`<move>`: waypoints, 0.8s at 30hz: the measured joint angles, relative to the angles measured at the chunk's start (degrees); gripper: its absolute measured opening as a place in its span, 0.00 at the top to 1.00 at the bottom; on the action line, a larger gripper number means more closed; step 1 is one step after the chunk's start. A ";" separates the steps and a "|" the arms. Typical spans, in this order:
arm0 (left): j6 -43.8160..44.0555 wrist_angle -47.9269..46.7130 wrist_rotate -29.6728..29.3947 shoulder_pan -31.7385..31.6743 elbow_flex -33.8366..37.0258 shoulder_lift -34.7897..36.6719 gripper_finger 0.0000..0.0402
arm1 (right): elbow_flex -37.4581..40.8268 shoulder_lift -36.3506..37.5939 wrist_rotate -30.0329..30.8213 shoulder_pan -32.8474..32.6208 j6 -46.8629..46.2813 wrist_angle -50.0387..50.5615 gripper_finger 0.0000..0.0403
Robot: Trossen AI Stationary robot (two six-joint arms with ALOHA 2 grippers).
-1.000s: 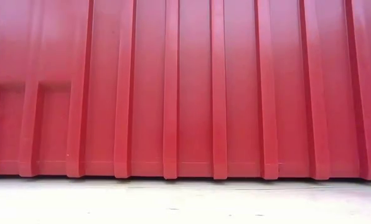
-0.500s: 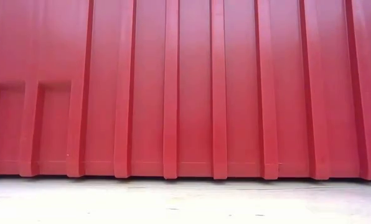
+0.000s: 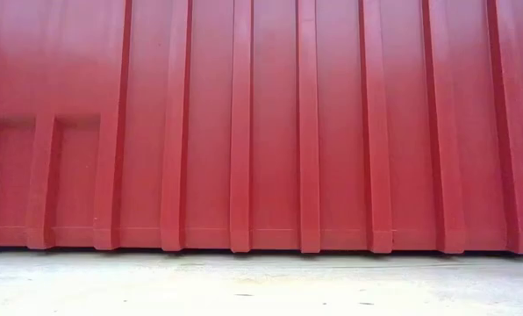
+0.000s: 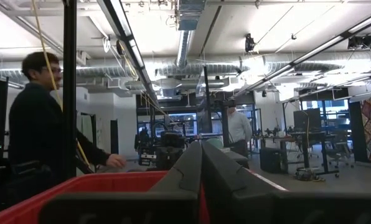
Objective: Pick and place slides into bin
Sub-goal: Return to Home Position
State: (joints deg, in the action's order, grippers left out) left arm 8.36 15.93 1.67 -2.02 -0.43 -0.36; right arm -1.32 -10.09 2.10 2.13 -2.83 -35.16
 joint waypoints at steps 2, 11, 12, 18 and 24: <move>-0.02 0.02 0.00 0.00 0.00 0.00 0.91 | 0.00 0.00 0.01 -0.01 -0.01 0.00 0.96; -0.01 0.06 0.00 0.00 0.00 0.00 0.94 | 0.00 0.00 0.01 -0.02 0.00 0.00 0.96; -0.02 0.06 0.00 0.00 0.00 0.00 0.94 | 0.00 0.00 0.01 0.00 0.00 0.00 0.96; 0.00 0.09 0.00 0.00 0.00 0.00 0.93 | 0.00 0.00 -0.01 0.00 0.00 0.00 0.96; 0.00 0.09 0.00 0.00 0.00 0.00 0.91 | 0.00 0.00 0.01 -0.01 -0.01 0.00 0.96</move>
State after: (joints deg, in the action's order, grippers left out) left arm 8.36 16.01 1.67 -2.02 -0.43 -0.36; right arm -1.32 -10.09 2.10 2.13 -2.84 -35.16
